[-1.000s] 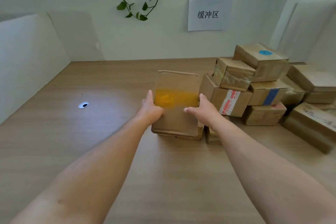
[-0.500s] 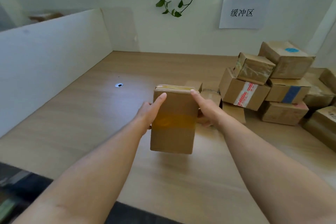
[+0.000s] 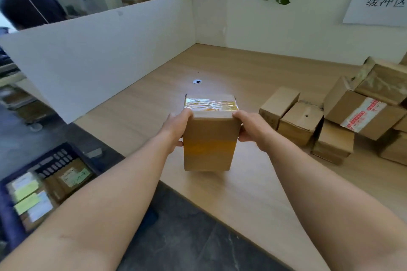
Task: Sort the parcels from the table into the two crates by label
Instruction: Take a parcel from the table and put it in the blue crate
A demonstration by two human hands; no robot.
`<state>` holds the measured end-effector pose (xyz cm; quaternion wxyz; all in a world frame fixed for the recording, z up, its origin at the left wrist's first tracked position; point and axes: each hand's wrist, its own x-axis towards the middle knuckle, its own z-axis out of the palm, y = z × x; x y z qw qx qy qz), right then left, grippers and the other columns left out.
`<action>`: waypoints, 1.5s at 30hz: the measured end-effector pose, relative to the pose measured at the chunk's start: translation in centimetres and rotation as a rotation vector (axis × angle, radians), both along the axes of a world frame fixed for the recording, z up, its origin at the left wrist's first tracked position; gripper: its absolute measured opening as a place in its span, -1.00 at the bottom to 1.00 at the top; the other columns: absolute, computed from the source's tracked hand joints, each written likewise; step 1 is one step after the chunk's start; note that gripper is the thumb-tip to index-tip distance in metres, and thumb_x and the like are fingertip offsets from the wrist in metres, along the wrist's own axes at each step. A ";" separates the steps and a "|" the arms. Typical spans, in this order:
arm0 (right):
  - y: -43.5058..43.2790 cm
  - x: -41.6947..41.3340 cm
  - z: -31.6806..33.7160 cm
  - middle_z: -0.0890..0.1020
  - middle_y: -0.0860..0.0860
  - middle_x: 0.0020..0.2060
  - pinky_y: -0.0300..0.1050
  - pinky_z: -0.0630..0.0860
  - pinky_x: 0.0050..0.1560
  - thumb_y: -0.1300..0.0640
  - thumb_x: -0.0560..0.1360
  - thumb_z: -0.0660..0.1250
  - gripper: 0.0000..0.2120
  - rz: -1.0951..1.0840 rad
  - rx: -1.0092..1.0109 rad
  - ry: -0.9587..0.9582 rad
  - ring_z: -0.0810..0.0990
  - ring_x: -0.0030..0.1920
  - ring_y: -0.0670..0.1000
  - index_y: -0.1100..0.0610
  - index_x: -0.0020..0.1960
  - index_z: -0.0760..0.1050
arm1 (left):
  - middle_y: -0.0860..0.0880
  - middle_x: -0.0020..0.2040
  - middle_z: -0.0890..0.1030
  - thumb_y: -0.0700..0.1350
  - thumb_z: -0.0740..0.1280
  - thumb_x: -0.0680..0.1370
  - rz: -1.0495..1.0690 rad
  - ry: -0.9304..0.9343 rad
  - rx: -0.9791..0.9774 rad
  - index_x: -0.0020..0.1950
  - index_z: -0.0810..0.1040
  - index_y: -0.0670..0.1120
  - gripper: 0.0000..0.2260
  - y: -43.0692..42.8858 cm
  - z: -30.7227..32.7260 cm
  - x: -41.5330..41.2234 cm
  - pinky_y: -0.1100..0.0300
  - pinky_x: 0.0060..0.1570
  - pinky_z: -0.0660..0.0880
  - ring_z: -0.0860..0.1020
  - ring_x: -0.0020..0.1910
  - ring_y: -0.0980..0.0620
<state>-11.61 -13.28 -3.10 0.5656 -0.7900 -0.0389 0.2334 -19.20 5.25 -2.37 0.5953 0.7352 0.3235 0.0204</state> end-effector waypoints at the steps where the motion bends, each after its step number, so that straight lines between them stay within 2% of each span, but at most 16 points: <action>1: 0.8 -0.1 0.1 0.50 0.13 -0.15 -0.03 0.48 -0.06 0.06 0.57 0.20 -0.72 0.030 0.000 -0.009 0.49 -0.20 0.08 0.25 0.13 0.48 | -0.15 0.18 0.51 0.04 0.19 0.54 0.003 -0.009 0.000 0.29 0.36 -0.06 -0.64 0.6 0.0 -0.7 -0.16 0.17 0.49 0.53 0.10 -0.14; 3: 2.4 -0.4 0.3 0.48 0.12 -0.11 -0.04 0.50 -0.10 0.15 0.55 0.22 -0.68 0.093 -0.015 -0.021 0.49 -0.18 0.08 0.16 0.29 0.36 | -0.17 0.27 0.45 -0.03 0.17 0.56 -0.007 -0.015 0.019 0.45 0.24 -0.02 -0.55 1.9 -0.2 -1.9 -0.18 0.19 0.47 0.49 0.10 -0.16; 5: 4.1 -0.8 0.3 0.49 0.10 -0.10 0.00 0.57 -0.08 0.20 0.53 0.23 -0.33 0.165 -0.030 -0.033 0.52 -0.13 0.09 -0.04 0.55 0.03 | -0.09 0.39 0.34 -0.12 0.17 0.57 -0.038 -0.018 0.042 0.58 -0.09 0.12 -0.34 3.3 -0.2 -3.1 -0.18 0.18 0.46 0.44 0.18 -0.16; 7: 5.8 -1.4 0.4 0.49 0.07 -0.08 0.03 0.59 -0.04 0.23 0.51 0.24 -0.17 0.243 -0.065 -0.066 0.55 -0.12 0.08 -0.13 0.57 -0.17 | -0.01 0.44 0.24 -0.21 0.16 0.56 -0.084 -0.018 0.069 0.56 -0.25 0.20 -0.24 4.8 0.1 -4.3 -0.15 0.16 0.49 0.40 0.17 -0.12; 9: 7.5 -2.1 0.5 0.45 0.06 0.04 0.06 0.62 0.01 0.25 0.49 0.27 -0.12 0.304 -0.117 -0.102 0.57 -0.06 0.10 -0.18 0.56 -0.21 | 0.02 0.36 0.22 -0.27 0.17 0.56 -0.119 0.005 0.083 0.54 -0.28 0.25 -0.19 6.3 0.2 -5.5 -0.16 0.16 0.51 0.39 0.14 -0.12; 12: 10.3 -3.4 0.6 0.41 0.12 0.16 0.03 0.63 -0.06 0.29 0.49 0.29 -0.11 0.390 -0.152 -0.114 0.58 -0.10 0.14 -0.22 0.55 -0.17 | 0.04 0.25 0.22 -0.32 0.18 0.53 -0.120 0.034 0.087 0.53 -0.25 0.28 -0.16 8.9 0.2 -7.6 -0.18 0.15 0.53 0.40 0.13 -0.14; 14: 12.2 -4.5 0.7 0.44 0.15 0.14 0.02 0.64 -0.12 0.32 0.49 0.30 -0.14 0.453 -0.152 -0.090 0.59 -0.18 0.15 -0.21 0.54 -0.08 | 0.02 0.25 0.25 -0.35 0.19 0.51 -0.098 0.036 0.075 0.54 -0.18 0.26 -0.16 11.1 0.0 -9.3 -0.19 0.12 0.54 0.40 0.15 -0.17; 18: 17.0 -6.9 0.7 0.46 0.20 0.15 0.06 0.67 -0.15 0.33 0.50 0.31 -0.29 0.539 -0.168 -0.054 0.64 -0.13 0.19 -0.10 0.48 0.07 | -0.02 0.24 0.27 -0.36 0.20 0.50 -0.014 0.059 0.042 0.49 -0.06 0.25 -0.22 15.6 -0.6 -13.1 -0.13 -0.11 0.60 0.39 0.14 -0.22; 21: 21.1 -9.0 0.5 0.44 0.15 0.16 -0.02 0.67 -0.17 0.18 0.56 0.31 -0.45 0.571 -0.178 -0.040 0.62 -0.06 0.17 -0.05 0.43 0.10 | -0.10 0.25 0.30 -0.28 0.22 0.53 0.037 0.072 0.022 0.46 0.02 0.19 -0.35 18.9 -1.1 -16.0 -0.09 -0.22 0.59 0.40 0.15 -0.23; 24: 25.2 -11.4 0.1 0.47 0.13 0.14 0.01 0.67 -0.12 -0.06 0.57 0.30 -0.51 0.601 -0.174 -0.029 0.63 -0.04 0.15 -0.03 0.38 0.14 | -0.15 0.22 0.35 -0.12 0.22 0.57 0.099 0.063 0.001 0.39 0.13 0.12 -0.55 22.8 -1.4 -19.1 -0.17 -0.09 0.59 0.44 0.11 -0.20; 26: 27.9 -13.2 0.1 0.47 0.13 0.14 -0.01 0.67 -0.15 -0.19 0.56 0.25 -0.52 0.627 -0.194 -0.039 0.63 -0.06 0.13 -0.02 0.34 0.16 | -0.09 0.15 0.38 0.03 0.19 0.62 0.134 0.060 0.006 0.34 0.18 0.08 -0.68 25.2 -1.5 -21.4 -0.15 -0.09 0.58 0.45 0.06 -0.12; 30: 33.3 -17.1 -0.3 0.49 0.19 0.12 -0.05 0.67 -0.21 -0.26 0.59 0.10 -0.54 0.673 -0.229 -0.020 0.64 -0.06 0.15 0.01 0.32 0.17 | -0.05 0.13 0.41 0.19 0.13 0.63 0.206 0.075 -0.015 0.29 0.21 0.06 -0.68 29.5 -2.3 -25.8 -0.10 -0.12 0.57 0.49 0.06 -0.09; 33: 37.5 -19.8 -1.1 0.52 0.17 0.15 -0.02 0.67 -0.16 -0.19 0.61 0.15 -0.56 0.701 -0.252 -0.028 0.63 -0.01 0.15 0.07 0.34 0.23 | -0.09 0.22 0.43 0.08 0.16 0.65 0.267 0.110 0.034 0.25 0.26 0.04 -0.77 33.0 -3.5 -29.1 -0.20 0.07 0.55 0.47 0.20 -0.17; 36: 41.2 -22.4 -2.2 0.53 0.05 0.10 0.00 0.65 -0.03 0.00 0.58 0.31 -0.67 0.749 -0.263 -0.086 0.60 0.03 0.08 0.04 0.26 0.30 | -0.12 0.25 0.43 -0.11 0.23 0.62 0.317 0.104 0.060 0.19 0.30 -0.01 -0.82 35.9 -4.5 -32.4 -0.14 0.10 0.56 0.44 0.21 -0.14; 41: 46.4 -26.8 -3.7 0.50 -0.08 -0.01 0.04 0.61 0.08 0.14 0.54 0.37 -0.63 0.856 -0.224 -0.120 0.57 0.06 0.05 -0.03 0.25 0.29 | -0.12 0.25 0.46 -0.22 0.29 0.57 0.344 0.109 0.147 0.24 0.23 0.02 -0.65 39.1 -5.6 -37.9 0.03 0.00 0.54 0.49 0.15 -0.11; 45: 50.2 -29.3 -4.0 0.52 0.01 0.14 -0.10 0.62 -0.07 0.27 0.50 0.38 -0.47 0.950 -0.182 -0.188 0.57 0.07 0.04 -0.12 0.31 0.24 | -0.16 0.36 0.47 -0.31 0.32 0.53 0.367 0.068 0.187 0.25 0.14 0.10 -0.50 41.4 -6.2 -41.5 0.08 0.07 0.52 0.51 0.19 -0.08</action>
